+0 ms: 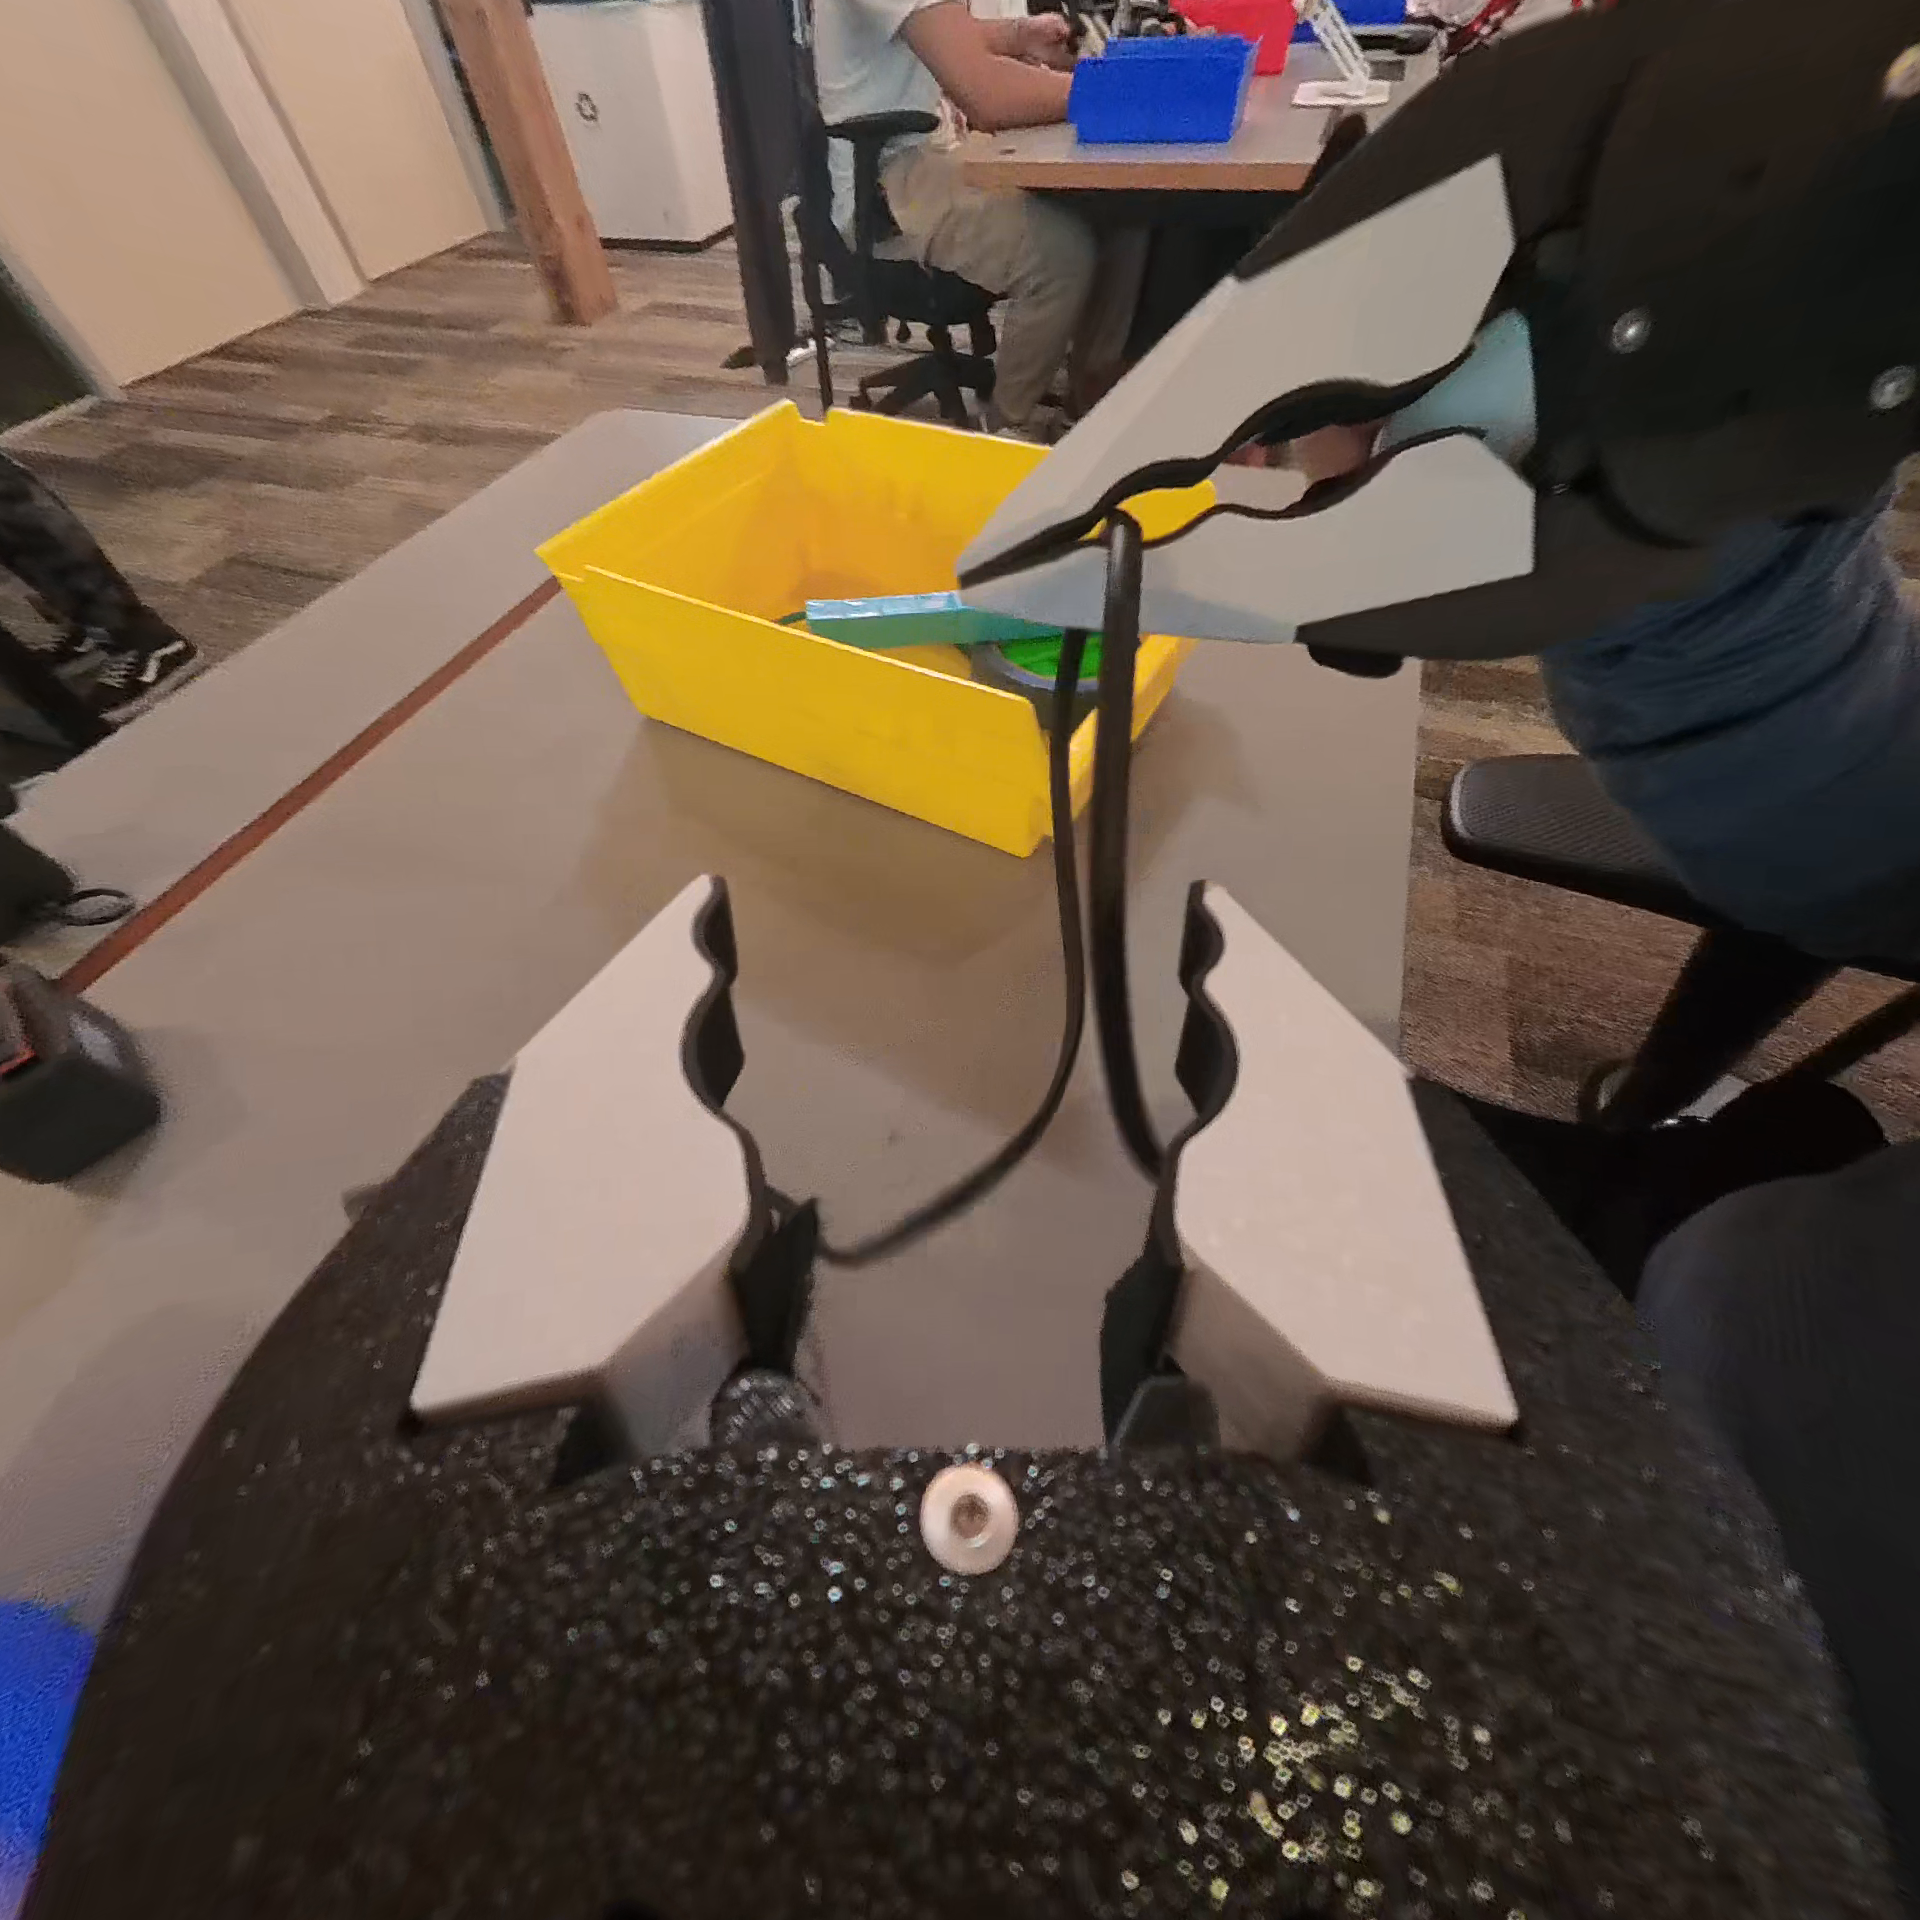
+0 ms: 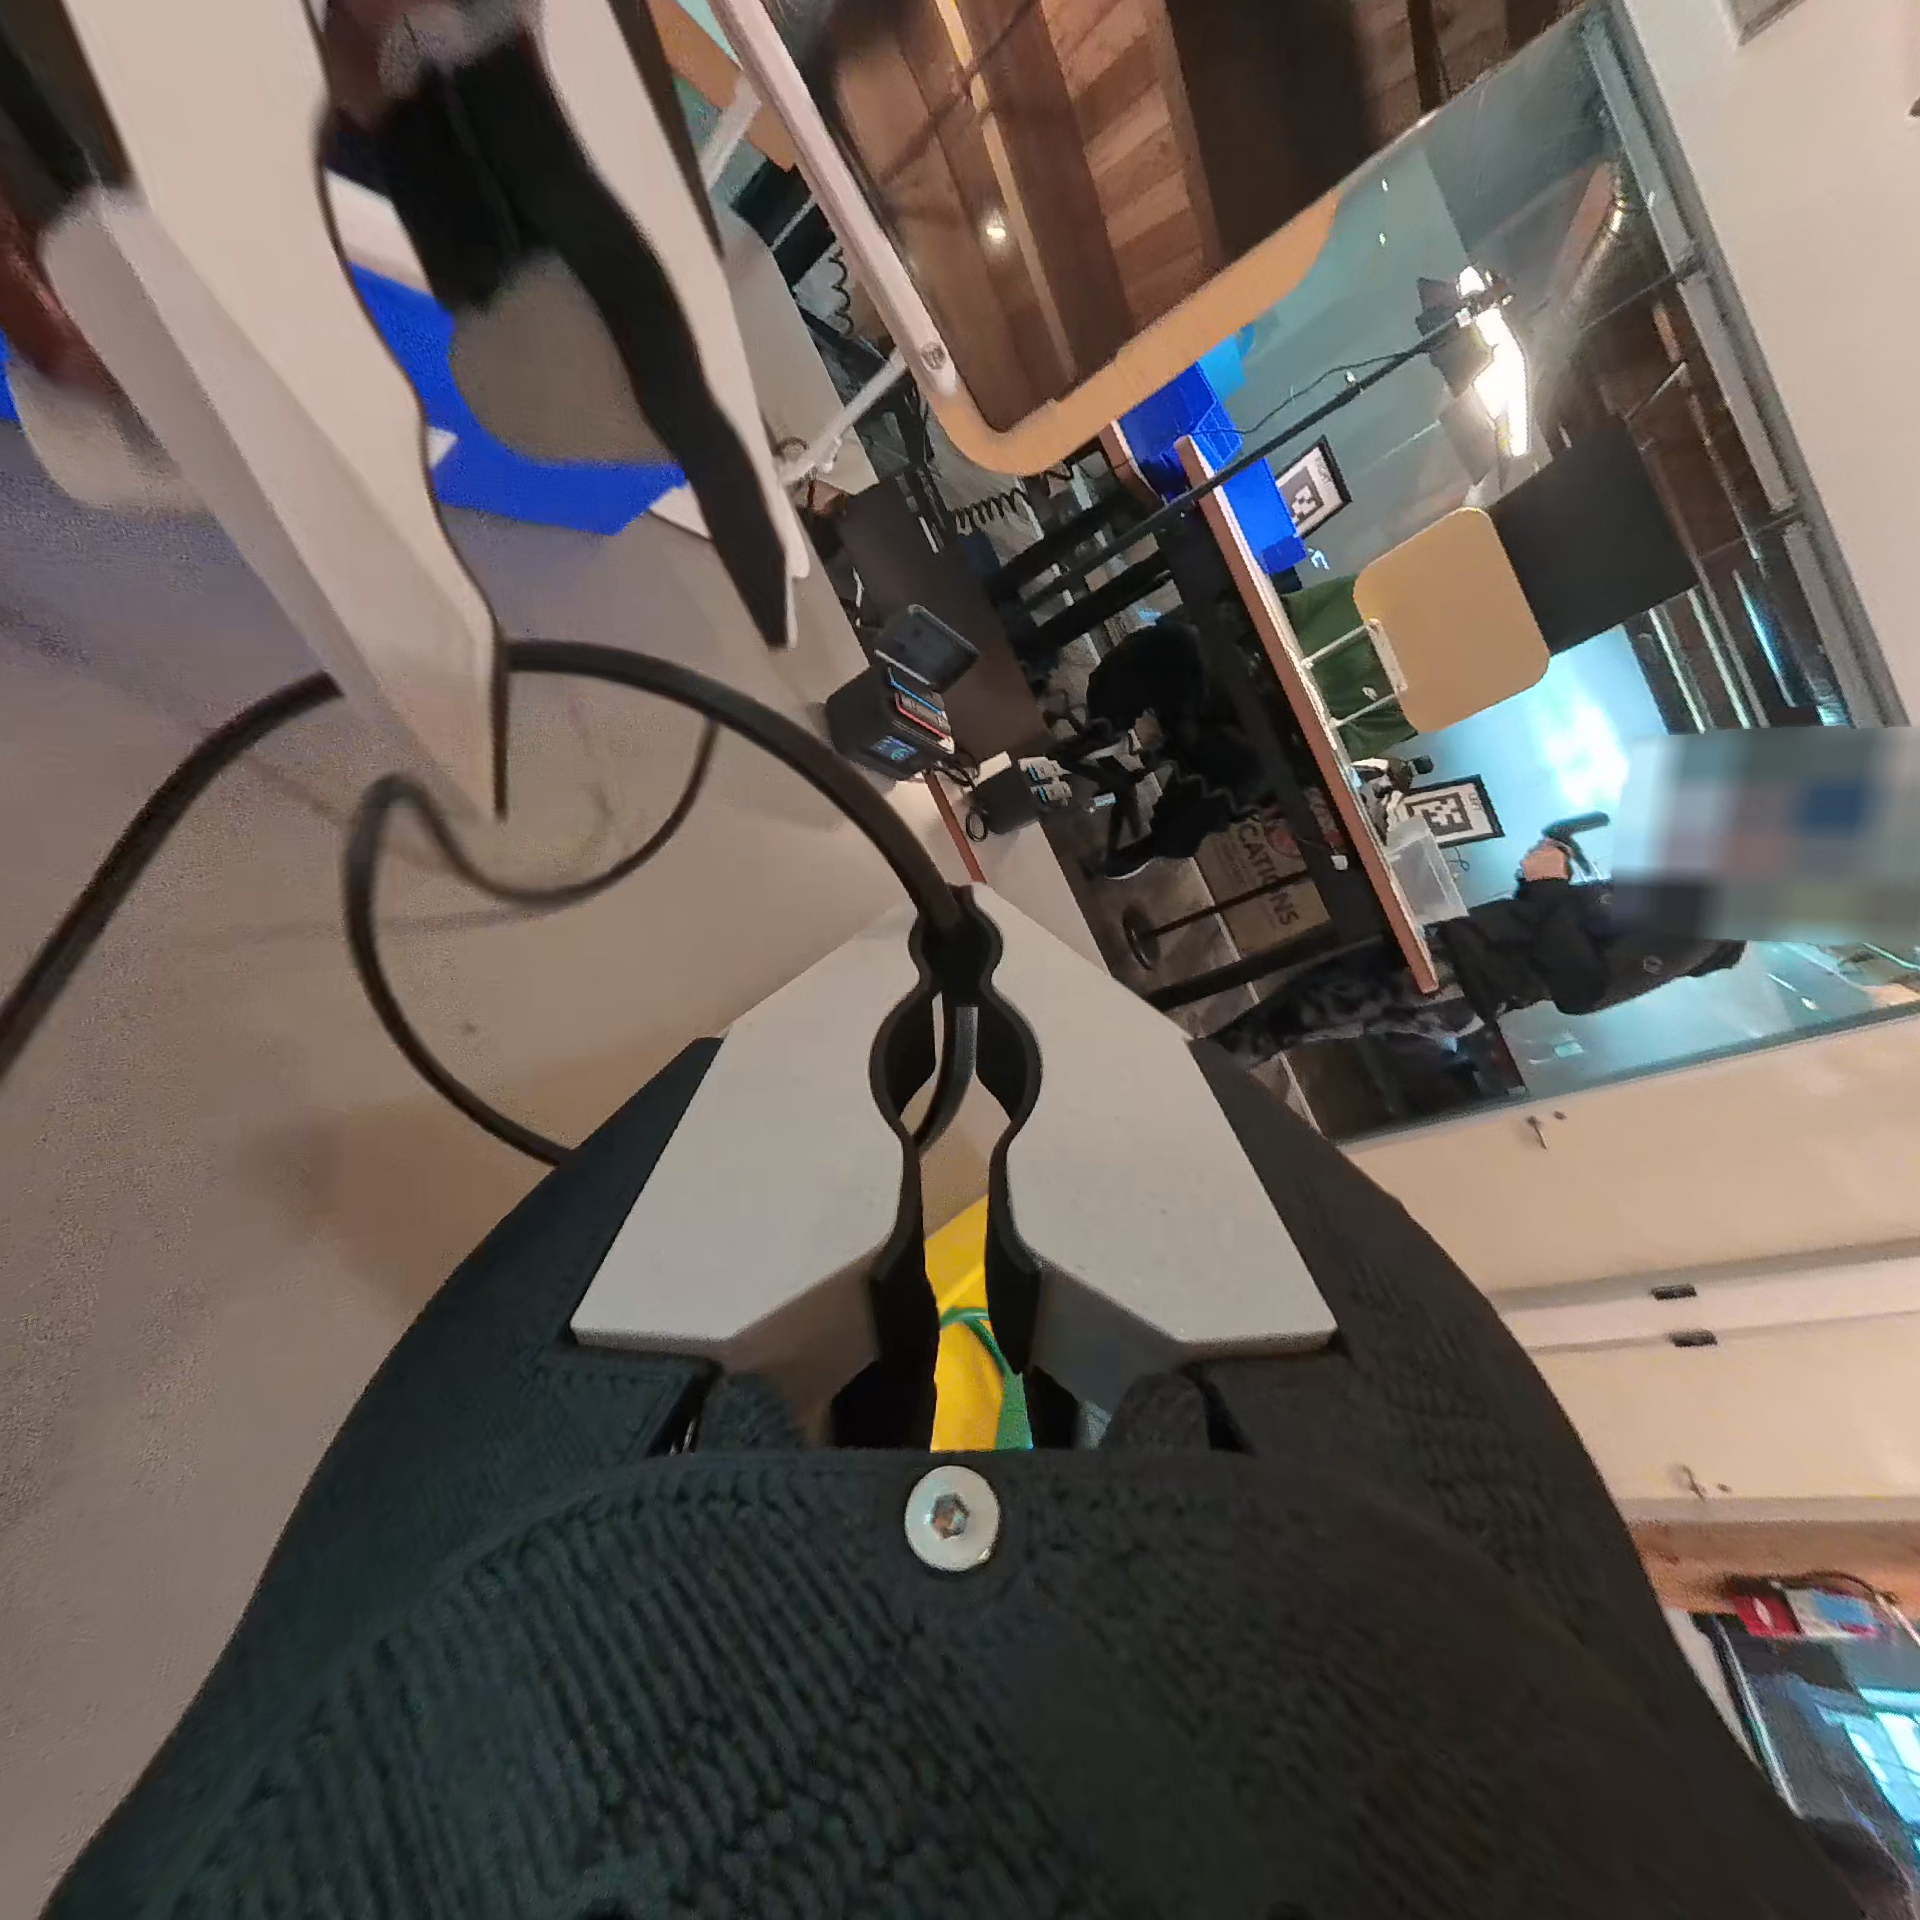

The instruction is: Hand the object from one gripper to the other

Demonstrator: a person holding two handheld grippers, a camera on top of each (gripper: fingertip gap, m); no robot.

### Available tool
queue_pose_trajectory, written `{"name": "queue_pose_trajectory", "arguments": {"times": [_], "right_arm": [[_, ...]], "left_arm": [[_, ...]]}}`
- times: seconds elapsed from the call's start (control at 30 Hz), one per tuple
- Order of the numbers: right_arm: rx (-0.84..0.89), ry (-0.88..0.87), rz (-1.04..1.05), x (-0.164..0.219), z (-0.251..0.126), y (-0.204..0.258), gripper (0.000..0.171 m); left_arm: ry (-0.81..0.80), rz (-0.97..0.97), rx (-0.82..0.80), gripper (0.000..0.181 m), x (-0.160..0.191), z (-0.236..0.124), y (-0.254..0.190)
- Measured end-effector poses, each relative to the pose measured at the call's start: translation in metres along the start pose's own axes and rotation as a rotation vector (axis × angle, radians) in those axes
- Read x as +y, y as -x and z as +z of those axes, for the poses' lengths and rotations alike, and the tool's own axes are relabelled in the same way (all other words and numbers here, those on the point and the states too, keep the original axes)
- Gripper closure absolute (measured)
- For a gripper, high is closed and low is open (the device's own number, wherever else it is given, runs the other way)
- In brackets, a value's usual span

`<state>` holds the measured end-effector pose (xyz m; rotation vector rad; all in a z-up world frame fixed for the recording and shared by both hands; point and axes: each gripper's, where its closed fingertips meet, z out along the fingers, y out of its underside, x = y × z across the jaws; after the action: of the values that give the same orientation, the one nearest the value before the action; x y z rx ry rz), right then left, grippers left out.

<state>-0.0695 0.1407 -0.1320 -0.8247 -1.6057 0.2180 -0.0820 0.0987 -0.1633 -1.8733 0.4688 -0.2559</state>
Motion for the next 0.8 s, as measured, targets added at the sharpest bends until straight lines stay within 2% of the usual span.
{"name": "queue_pose_trajectory", "arguments": {"times": [0.03, 0.13, 0.2, 0.23, 0.27, 0.4, 0.6, 0.63, 0.73, 0.8], "right_arm": [[-0.006, -0.008, 0.004, -0.002, 0.000, 0.002, 0.171], [-0.034, -0.039, 0.028, -0.009, -0.001, 0.007, 0.171], [-0.039, -0.046, 0.034, -0.010, -0.001, 0.007, 0.171], [-0.039, -0.045, 0.034, -0.010, -0.001, 0.007, 0.171], [-0.041, -0.045, 0.038, -0.009, -0.001, 0.007, 0.171], [-0.057, -0.050, 0.064, -0.006, -0.001, 0.006, 0.171], [-0.243, -0.106, 0.274, -0.010, -0.002, 0.022, 0.170], [-0.303, -0.114, 0.315, -0.010, -0.002, 0.027, 0.150], [-0.516, -0.126, 0.491, -0.009, -0.003, 0.047, 0.132], [-0.649, -0.144, 0.593, -0.010, -0.002, 0.060, 0.130]], "left_arm": [[0.009, 0.001, 0.014, 0.101, 0.003, 0.006, -0.004], [0.049, -0.005, 0.026, 0.120, 0.014, 0.021, -0.010], [0.032, -0.015, 0.019, 0.150, 0.014, 0.026, -0.009], [0.010, -0.017, 0.030, 0.173, 0.012, 0.026, -0.011], [-0.020, -0.023, 0.037, 0.181, 0.008, 0.025, -0.011], [-0.143, -0.025, 0.038, 0.181, -0.010, 0.012, -0.006], [-0.380, -0.075, 0.130, 0.181, -0.045, -0.017, -0.011], [-0.431, -0.093, 0.158, 0.181, -0.051, -0.023, -0.012], [-0.560, -0.146, 0.199, 0.181, -0.066, -0.040, -0.010], [-0.626, -0.161, 0.200, 0.181, -0.073, -0.049, -0.007]]}}
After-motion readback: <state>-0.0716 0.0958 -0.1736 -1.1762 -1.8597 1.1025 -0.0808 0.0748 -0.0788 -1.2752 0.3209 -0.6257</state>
